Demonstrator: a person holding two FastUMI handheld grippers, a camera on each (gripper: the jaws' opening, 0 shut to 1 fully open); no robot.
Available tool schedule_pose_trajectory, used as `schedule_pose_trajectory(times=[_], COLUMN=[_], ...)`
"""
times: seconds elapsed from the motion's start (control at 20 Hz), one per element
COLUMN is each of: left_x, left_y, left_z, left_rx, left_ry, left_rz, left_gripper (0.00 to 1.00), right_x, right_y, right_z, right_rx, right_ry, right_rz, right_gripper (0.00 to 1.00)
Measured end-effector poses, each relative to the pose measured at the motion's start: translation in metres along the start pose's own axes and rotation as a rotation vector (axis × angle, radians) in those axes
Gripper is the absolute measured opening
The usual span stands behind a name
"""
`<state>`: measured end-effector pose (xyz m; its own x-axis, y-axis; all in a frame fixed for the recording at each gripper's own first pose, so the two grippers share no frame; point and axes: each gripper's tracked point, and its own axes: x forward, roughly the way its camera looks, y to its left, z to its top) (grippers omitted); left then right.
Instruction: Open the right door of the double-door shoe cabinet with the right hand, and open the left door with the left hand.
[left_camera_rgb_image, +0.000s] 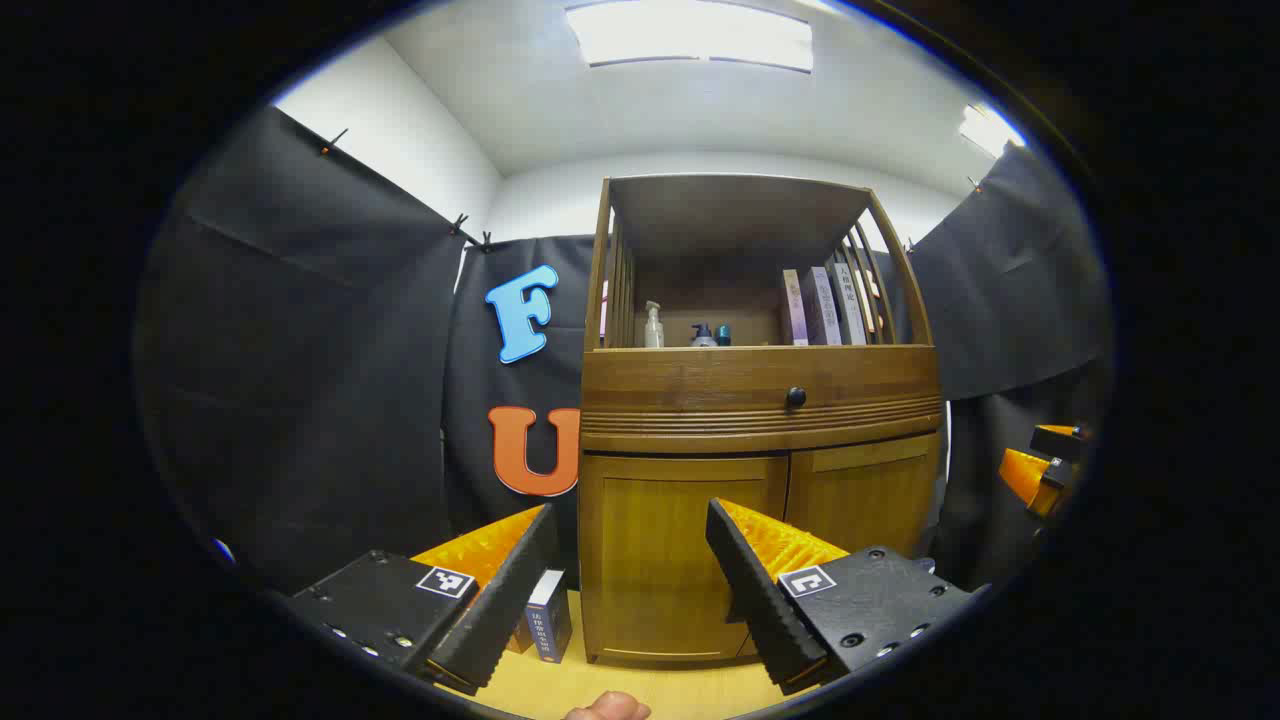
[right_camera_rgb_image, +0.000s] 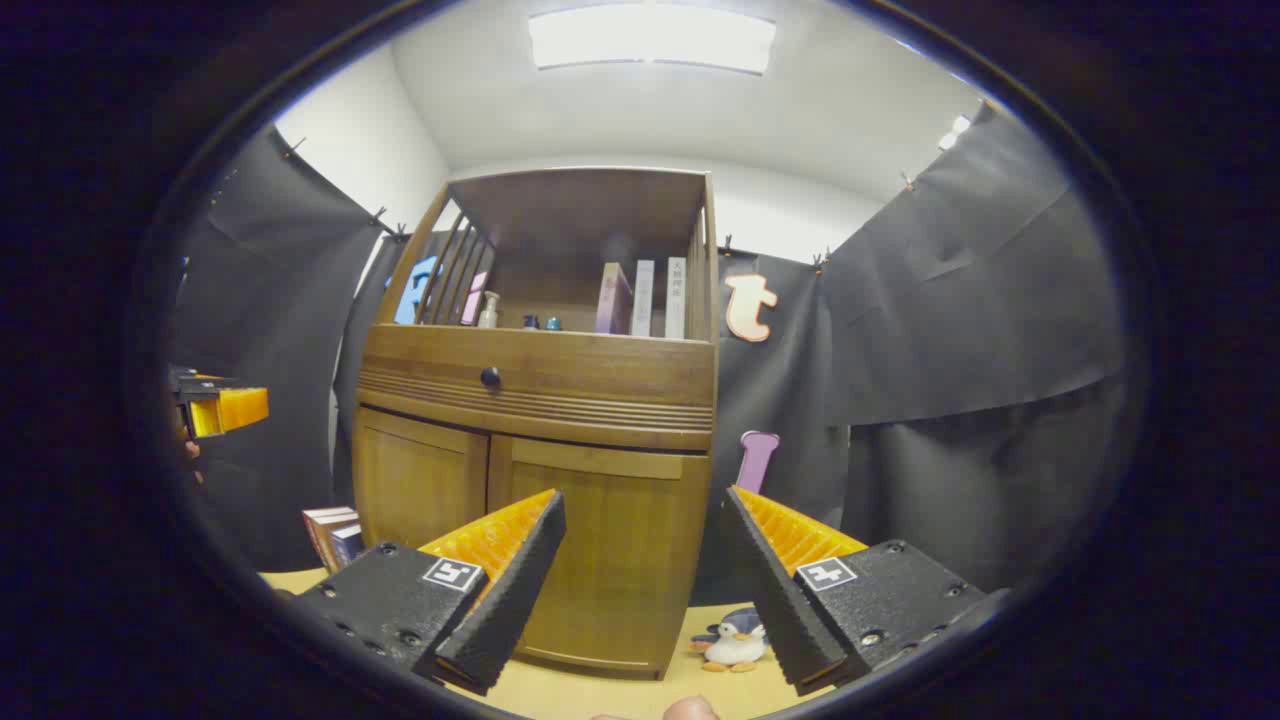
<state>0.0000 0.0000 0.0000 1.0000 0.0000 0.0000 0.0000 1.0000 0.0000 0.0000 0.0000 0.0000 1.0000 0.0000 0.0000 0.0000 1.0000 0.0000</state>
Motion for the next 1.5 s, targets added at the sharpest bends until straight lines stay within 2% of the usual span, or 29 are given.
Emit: schedule_pose_trajectory(times=[0.05, 0.1, 0.15, 0.25, 0.3, 0.35, 0.4, 0.45, 0.6, 0.65, 0.7, 0.75, 0.85, 0.9, 1.05, 1.1, 1.2, 1.25, 1.35, 1.4, 1.45, 1.5], left_x=[-0.002, -0.005, -0.008, -0.013, -0.014, -0.015, -0.013, -0.010, -0.003, 0.001, 0.004, 0.007, 0.012, 0.014, 0.020, 0.022, 0.026, 0.028, 0.033, 0.036, 0.038, 0.040], left_y=[-0.001, -0.004, -0.006, -0.010, -0.014, -0.016, -0.017, -0.018, -0.017, -0.015, -0.012, -0.010, -0.002, 0.002, 0.013, 0.017, 0.030, 0.036, 0.045, 0.048, 0.053, 0.057], left_z=[0.002, 0.004, 0.004, 0.002, 0.003, 0.006, 0.008, 0.008, 0.010, 0.011, 0.011, 0.009, 0.003, 0.002, -0.006, -0.007, -0.010, -0.012, -0.017, -0.020, -0.023, -0.026], left_rx=[-0.014, -0.022, -0.023, -0.001, 0.014, 0.031, 0.044, 0.051, 0.063, 0.067, 0.069, 0.071, 0.075, 0.076, 0.051, 0.044, 0.044, 0.047, 0.052, 0.053, 0.055, 0.057], left_ry=[-0.006, -0.009, -0.008, 0.000, -0.001, -0.004, -0.012, -0.016, -0.015, -0.023, -0.030, -0.032, -0.010, -0.014, -0.019, -0.017, -0.015, -0.015, -0.009, -0.005, 0.003, 0.007], left_rz=[0.020, 0.038, 0.051, 0.069, 0.064, 0.056, 0.054, 0.046, 0.010, 0.000, -0.008, -0.016, -0.030, -0.030, -0.042, -0.044, -0.033, -0.028, -0.021, -0.017, -0.016, -0.013], left_gripper=[0.95, 1.00, 0.95, 0.95, 0.95, 1.00, 0.95, 1.00, 1.00, 0.95, 1.00, 1.00, 1.00, 0.95, 0.95, 0.97, 0.95, 1.00, 1.00, 0.95, 1.00, 0.95], right_x=[0.002, 0.004, 0.006, 0.009, 0.009, 0.009, 0.008, 0.008, 0.018, 0.021, 0.025, 0.029, 0.038, 0.043, 0.063, 0.071, 0.086, 0.095, 0.110, 0.119, 0.124, 0.131], right_y=[0.000, 0.001, 0.001, 0.003, 0.003, 0.005, 0.007, 0.009, 0.027, 0.031, 0.037, 0.043, 0.058, 0.068, 0.098, 0.105, 0.117, 0.127, 0.140, 0.141, 0.144, 0.147], right_z=[0.000, -0.001, -0.003, -0.007, -0.010, -0.012, -0.012, -0.011, -0.015, -0.016, -0.020, -0.025, -0.039, -0.046, -0.074, -0.083, -0.108, -0.118, -0.140, -0.149, -0.157, -0.165], right_rx=[0.008, 0.011, 0.011, 0.007, 0.009, 0.012, 0.014, 0.015, 0.023, 0.029, 0.029, 0.025, 0.017, 0.019, 0.016, 0.016, 0.017, 0.018, 0.026, 0.026, 0.027, 0.030], right_ry=[0.000, 0.001, 0.006, 0.017, 0.024, 0.029, 0.029, 0.025, 0.027, 0.029, 0.033, 0.042, 0.067, 0.077, 0.130, 0.143, 0.179, 0.200, 0.235, 0.250, 0.257, 0.272], right_rz=[0.025, 0.049, 0.071, 0.109, 0.117, 0.124, 0.129, 0.133, 0.127, 0.124, 0.124, 0.117, 0.116, 0.125, 0.144, 0.146, 0.142, 0.148, 0.150, 0.153, 0.159, 0.162], right_gripper=[1.00, 1.00, 0.99, 1.00, 1.00, 1.00, 0.99, 0.99, 0.99, 0.99, 0.99, 0.99, 1.00, 1.00, 0.99, 1.00, 0.99, 1.00, 0.99, 0.99, 0.99, 0.98])
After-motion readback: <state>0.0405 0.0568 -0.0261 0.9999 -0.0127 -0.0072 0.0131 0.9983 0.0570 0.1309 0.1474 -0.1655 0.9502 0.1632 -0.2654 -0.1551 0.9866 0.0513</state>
